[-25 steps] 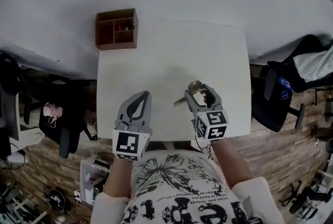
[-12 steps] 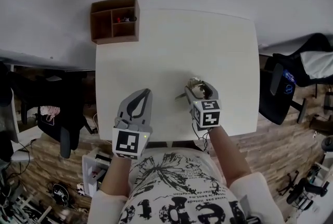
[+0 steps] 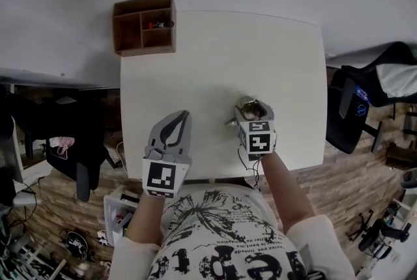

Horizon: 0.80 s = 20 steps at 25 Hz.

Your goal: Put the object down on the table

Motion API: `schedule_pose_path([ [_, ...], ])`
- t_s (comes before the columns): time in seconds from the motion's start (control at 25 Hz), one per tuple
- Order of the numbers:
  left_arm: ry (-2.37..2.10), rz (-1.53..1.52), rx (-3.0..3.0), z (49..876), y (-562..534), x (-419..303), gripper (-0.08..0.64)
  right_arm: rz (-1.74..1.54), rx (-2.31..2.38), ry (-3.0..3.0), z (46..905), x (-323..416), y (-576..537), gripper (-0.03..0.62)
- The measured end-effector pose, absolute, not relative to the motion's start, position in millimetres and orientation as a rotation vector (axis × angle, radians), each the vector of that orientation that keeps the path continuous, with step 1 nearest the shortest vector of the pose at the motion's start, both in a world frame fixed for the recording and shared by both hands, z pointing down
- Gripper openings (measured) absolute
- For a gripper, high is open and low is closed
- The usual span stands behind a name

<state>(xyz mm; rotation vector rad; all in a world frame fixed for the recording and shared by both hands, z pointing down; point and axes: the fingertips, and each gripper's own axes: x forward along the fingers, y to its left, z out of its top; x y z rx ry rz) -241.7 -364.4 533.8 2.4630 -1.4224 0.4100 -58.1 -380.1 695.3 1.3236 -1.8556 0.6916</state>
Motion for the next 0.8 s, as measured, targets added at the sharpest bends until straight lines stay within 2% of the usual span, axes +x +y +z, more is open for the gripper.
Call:
schedule_pose_path([
  [0.24, -1.4, 0.418, 2.463, 523, -364, -238, 0.012, 0.731, 1.284, -1.808, 698, -58, -383, 0.298],
  [0.32, -1.406, 0.411, 2.467, 520, -363, -237, 0.012, 0.745, 1.301, -1.817, 696, -58, -384, 0.334],
  [0.52, -1.459, 0.38, 2.487, 505, -363, -236, 0.012, 0.729, 1.39, -1.923, 657, -63, -393, 0.35],
  [0.56, -1.465, 0.376, 2.482, 499, -363, -235, 0.012, 0.724, 1.42, -1.957, 644, -63, -395, 0.343],
  [0.68, -1.513, 0.348, 2.508, 488, -360, -230, 0.012, 0.733, 1.515, -2.054, 604, -57, -399, 0.22],
  [0.8, -1.54, 0.331, 2.531, 475, -357, -224, 0.012, 0.673, 1.568, -2.143, 566, -50, -400, 0.155],
])
